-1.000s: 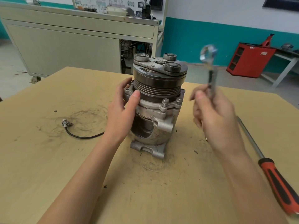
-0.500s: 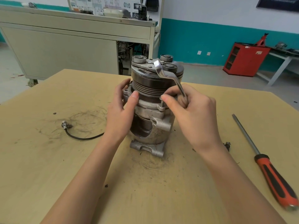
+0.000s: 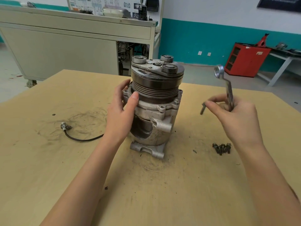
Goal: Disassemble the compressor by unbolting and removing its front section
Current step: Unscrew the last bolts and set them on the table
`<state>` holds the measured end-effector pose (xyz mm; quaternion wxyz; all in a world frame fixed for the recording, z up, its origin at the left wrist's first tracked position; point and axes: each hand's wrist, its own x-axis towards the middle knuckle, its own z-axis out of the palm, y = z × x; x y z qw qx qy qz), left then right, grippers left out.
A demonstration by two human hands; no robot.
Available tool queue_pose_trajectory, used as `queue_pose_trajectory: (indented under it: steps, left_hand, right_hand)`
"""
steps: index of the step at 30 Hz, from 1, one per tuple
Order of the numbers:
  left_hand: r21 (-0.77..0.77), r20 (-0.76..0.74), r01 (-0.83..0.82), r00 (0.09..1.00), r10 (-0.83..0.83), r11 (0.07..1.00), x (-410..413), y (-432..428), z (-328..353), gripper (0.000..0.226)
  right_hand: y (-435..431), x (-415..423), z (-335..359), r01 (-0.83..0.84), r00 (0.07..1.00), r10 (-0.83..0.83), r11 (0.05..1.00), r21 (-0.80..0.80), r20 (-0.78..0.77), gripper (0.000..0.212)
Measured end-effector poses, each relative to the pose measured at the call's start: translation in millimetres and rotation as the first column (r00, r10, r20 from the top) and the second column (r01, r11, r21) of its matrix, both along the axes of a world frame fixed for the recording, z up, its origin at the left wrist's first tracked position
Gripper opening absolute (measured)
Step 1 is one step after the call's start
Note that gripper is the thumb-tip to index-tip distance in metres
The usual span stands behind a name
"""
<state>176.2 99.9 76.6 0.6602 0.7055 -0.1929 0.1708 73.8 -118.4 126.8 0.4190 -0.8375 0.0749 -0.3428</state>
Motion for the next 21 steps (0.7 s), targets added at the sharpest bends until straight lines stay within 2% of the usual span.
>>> queue_pose_trajectory:
  steps: [3, 5, 10, 14, 19, 21]
  left_hand:
    - [0.0, 0.01, 0.0, 1.0, 0.0, 1.0, 0.7, -0.4, -0.2, 0.061]
    - [-0.006, 0.014, -0.001, 1.0, 0.001, 1.0, 0.9, -0.3, -0.1, 0.061]
    - [-0.012, 0.029, -0.017, 0.999, 0.017, 1.0, 0.2, -1.0, 0.6, 0.064]
    - [-0.02, 0.002, -0.05, 0.999, 0.05, 0.999, 2.0, -0.5, 0.2, 0.06]
    - [-0.007, -0.006, -0.058, 0.998, 0.058, 0.998, -0.2, 0.3, 0.7, 0.06]
    - [-0.007, 0.041, -0.076, 0.996, 0.076, 0.997, -2.2, 1.4, -0.1, 0.062]
  right_hand:
    - [-34.4, -1.3, -15.4, 0.12, 0.967, -0.132, 0.99, -0.068, -0.216, 0.013]
    - [-51.4, -0.9, -24.0, 0.177, 0.909, -0.204, 0.978, -0.107, -0.364, 0.011]
    - [-72.0, -0.1, -40.6, 0.168, 0.74, -0.253, 0.967, -0.192, -0.623, 0.014]
    - [-74.1, 3.9, -49.3, 0.155, 0.668, -0.25, 0.968, -0.198, -0.701, 0.022]
    - [-78.6, 6.9, -59.7, 0.171, 0.635, -0.288, 0.957, -0.233, -0.717, 0.022]
    - [-79.2, 7.1, -60.2, 0.177, 0.636, -0.287, 0.958, -0.227, -0.717, 0.023]
